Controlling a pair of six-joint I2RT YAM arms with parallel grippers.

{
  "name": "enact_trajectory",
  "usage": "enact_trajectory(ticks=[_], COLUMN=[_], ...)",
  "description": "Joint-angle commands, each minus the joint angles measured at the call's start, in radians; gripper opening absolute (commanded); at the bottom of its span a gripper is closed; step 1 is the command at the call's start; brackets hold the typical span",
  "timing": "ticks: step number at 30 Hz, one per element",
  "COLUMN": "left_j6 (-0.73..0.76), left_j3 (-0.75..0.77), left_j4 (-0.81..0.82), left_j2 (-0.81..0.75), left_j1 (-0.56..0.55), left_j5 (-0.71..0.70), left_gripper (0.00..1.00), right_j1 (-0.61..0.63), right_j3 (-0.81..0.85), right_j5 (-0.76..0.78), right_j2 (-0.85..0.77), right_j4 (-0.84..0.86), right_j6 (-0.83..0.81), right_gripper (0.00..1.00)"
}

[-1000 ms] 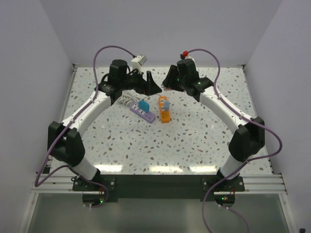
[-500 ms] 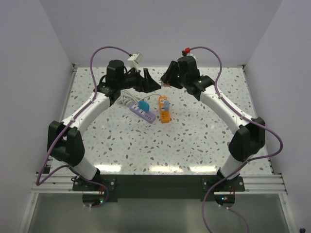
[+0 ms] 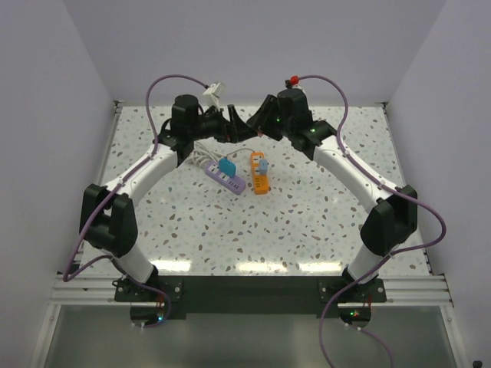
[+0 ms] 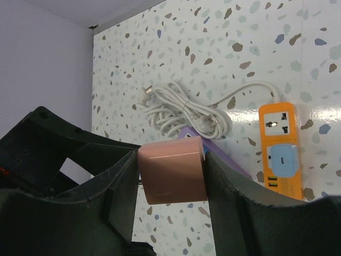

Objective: Insert the plug

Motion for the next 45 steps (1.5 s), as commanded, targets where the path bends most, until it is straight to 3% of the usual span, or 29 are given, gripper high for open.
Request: enact_trajectory(ticks=[1,6,19,30,32,33,34,36,40,45], left_j6=[-0.026,-0.046,-0.152,-0.226,-0.241,-0.244,-0.256,-0.264,-0.307,-0.315], left_j3=[0.012,0.011,0.02,0.031,0.029,0.029,0.028,0.025,-0.047,-0.101], left_j4=[0.078,0.107,0.194,0.197,0.203,0.202,0.2,0.194,0.257,0.303], left_j2=[-0.006,-0.006,0.02,0.027,0.028,0.03,0.028,0.034,0.017,-0.007], left_j1=[-0.004,-0.004,-0.004,-0.004,-0.003,-0.003,-0.001,-0.001,0.014,0.041], left_j5=[-0.018,-0.044,-0.049,-0.092,-0.093,-0.095,-0.095,-0.078,-0.024,0.011], left_gripper=[0.86,0.82,0.49,0.33,0.2,0.07,0.01,0.0,0.0,0.0], right_j1=[0.021,0.035,0.059,0.082,0.082,0.082,0.082,0.081,0.067,0.019], right_j3=[0.038,0.027,0.01,-0.005,-0.008,-0.01,-0.013,-0.014,-0.042,-0.149], right_j5=[-0.022,-0.034,-0.07,-0.07,-0.07,-0.07,-0.07,-0.07,-0.07,-0.154], right_j2=[-0.012,-0.014,0.0,0.015,0.012,0.012,0.011,0.006,-0.008,-0.041], right_j4=[0.051,0.046,0.05,0.033,0.028,0.027,0.025,0.026,0.059,0.207], right_j6=[0.033,0.041,0.05,0.036,0.033,0.03,0.03,0.027,0.018,0.062], right_gripper=[0.13,0.13,0.12,0.12,0.12,0.13,0.16,0.23,0.52,0.68])
